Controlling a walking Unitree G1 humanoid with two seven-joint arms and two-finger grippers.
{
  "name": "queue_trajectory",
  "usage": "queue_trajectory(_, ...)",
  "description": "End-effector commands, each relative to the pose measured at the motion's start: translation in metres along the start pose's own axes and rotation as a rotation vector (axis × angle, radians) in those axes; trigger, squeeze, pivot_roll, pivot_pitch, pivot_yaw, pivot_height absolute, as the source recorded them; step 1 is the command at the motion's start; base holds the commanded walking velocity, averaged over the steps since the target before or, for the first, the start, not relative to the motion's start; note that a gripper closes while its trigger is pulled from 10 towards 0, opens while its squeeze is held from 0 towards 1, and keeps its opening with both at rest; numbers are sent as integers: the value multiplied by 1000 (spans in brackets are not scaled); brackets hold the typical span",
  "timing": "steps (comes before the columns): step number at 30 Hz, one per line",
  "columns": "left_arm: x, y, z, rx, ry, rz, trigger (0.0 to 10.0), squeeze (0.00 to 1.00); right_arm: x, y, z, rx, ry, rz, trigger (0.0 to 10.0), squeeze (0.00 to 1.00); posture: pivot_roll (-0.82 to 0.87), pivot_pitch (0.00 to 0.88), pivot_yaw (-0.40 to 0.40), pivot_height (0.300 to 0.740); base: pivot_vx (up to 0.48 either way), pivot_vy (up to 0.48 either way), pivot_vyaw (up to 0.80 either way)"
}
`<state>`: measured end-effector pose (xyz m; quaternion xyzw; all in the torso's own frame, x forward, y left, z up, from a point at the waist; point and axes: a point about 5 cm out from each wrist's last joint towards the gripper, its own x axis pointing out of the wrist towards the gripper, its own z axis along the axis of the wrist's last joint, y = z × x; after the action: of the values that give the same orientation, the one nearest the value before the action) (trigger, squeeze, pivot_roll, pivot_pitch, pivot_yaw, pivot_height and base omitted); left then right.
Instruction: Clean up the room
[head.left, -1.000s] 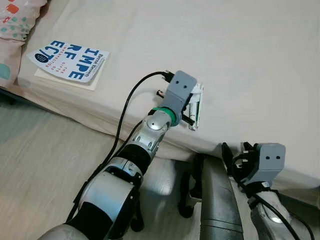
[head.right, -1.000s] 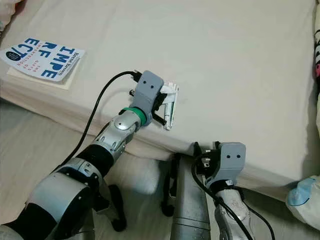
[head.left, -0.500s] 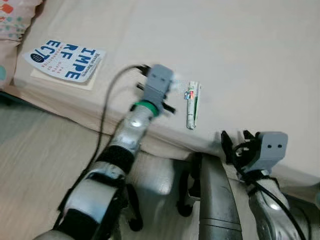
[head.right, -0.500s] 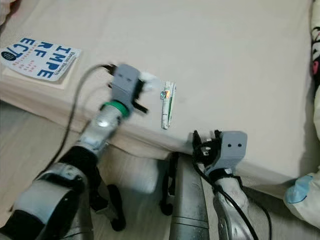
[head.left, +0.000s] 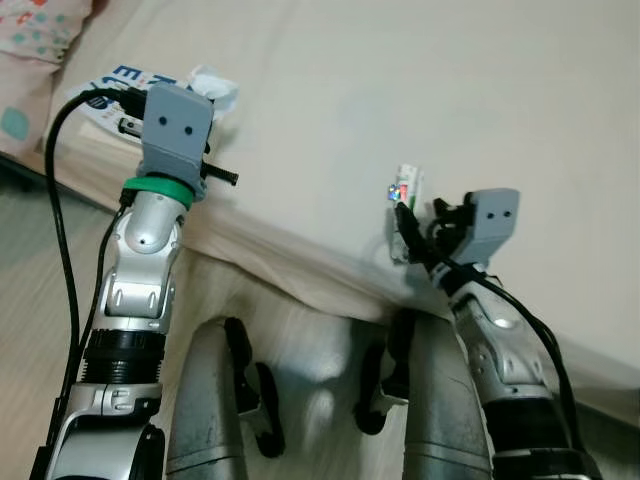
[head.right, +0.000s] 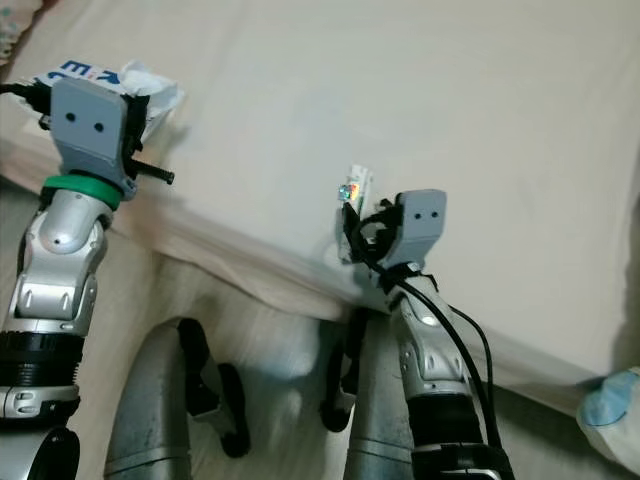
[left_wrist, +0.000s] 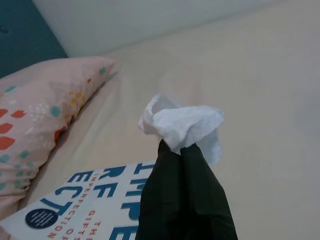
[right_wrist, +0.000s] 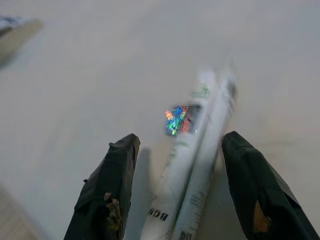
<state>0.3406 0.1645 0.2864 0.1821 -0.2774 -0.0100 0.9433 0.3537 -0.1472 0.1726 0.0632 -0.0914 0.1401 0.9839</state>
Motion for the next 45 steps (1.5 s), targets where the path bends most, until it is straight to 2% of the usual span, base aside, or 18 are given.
queue_trajectory(1, -8, -1, 3, 18, 13, -6, 10000, 0, 0, -1, -22, 66, 91, -7, 10000, 0, 181, 522, 19, 567, 0, 0, 0)
queue_trajectory(2, -8, -1, 3, 18, 13, -6, 10000, 0, 0, -1, -22, 66, 91, -7, 10000, 0, 181, 522, 19, 567, 0, 0, 0)
queue_trajectory(4, -14, -1, 9, 20, 25, -4, 10000, 0, 9, 2, -31, 85, 164, -8, 10000, 0, 203, 534, 13, 567, 0, 0, 0)
queue_trajectory(13, -22, 2, 13, 20, 66, -4, 10000, 0, 16, -4, -43, 77, 261, -87, 10000, 0, 207, 542, 8, 567, 0, 0, 0)
queue_trajectory(14, -23, 2, 14, 17, 74, -5, 10000, 0, 17, -6, -43, 91, 258, -107, 0, 0, 207, 542, 8, 567, 0, 0, 0)
queue_trajectory(18, -25, -1, 14, 10, 94, -9, 10000, 0, 19, -9, -40, 118, 226, -112, 0, 0, 199, 538, 9, 567, 0, 0, 0)
queue_trajectory(24, -25, -8, 13, -7, 110, -15, 10000, 0, 19, -15, -39, 126, 208, -97, 0, 0, 176, 489, -2, 567, 0, 0, 0)
queue_trajectory(29, -27, -14, 10, -59, 141, -14, 10000, 0, 19, -18, -34, 120, 173, -102, 0, 0, 162, 440, -14, 567, 0, 0, 0)
queue_trajectory(31, -29, -17, 5, -125, 189, -15, 10000, 0, 19, -19, -28, 94, 134, -90, 0, 0, 146, 400, -25, 567, 0, 0, 0)
queue_trajectory(32, -29, -17, 5, -125, 189, -15, 10000, 0, 19, -19, -28, 94, 134, -90, 0, 0, 146, 400, -25, 567, 0, 0, 0)
queue_trajectory(34, -36, -23, -5, -222, 266, -26, 10000, 0, 16, -18, -19, 41, 61, -69, 0, 0, 131, 355, -35, 567, 0, 0, 0)
queue_trajectory(36, -36, -23, -5, -222, 266, -26, 10000, 0, 16, -18, -19, 41, 61, -69, 0, 0, 131, 355, -35, 567, 0, 0, 0)
queue_trajectory(38, -53, -29, -19, -321, 361, -42, 10000, 0, 3, -19, -4, -43, -36, -53, 0, 0, 107, 293, -53, 567, 0, 0, 0)
queue_trajectory(41, -61, -32, -26, -367, 407, -39, 10000, 0, -4, -21, 1, -72, -66, -60, 0, 0, 101, 277, -59, 567, 0, 0, 0)
queue_trajectory(42, -70, -33, -34, -413, 448, -28, 10000, 0, -15, -21, 8, -72, -105, -67, 0, 0, 94, 239, -71, 567, 0, 0, 0)
queue_trajectory(43, -76, -33, -39, -435, 469, -18, 10000, 0, -23, -21, 13, -69, -133, -71, 3059, 0, 91, 217, -78, 567, 0, 0, 0)
queue_trajectory(44, -76, -33, -39, -435, 469, -18, 10000, 0, -23, -21, 13, -69, -133, -71, 3059, 0, 91, 217, -78, 567, 0, 0, 0)
queue_trajectory(45, -79, -33, -41, -439, 476, -11, 10000, 0, -29, -20, 17, -85, -155, -67, 7961, 0, 88, 203, -81, 567, 0, 0, 0)
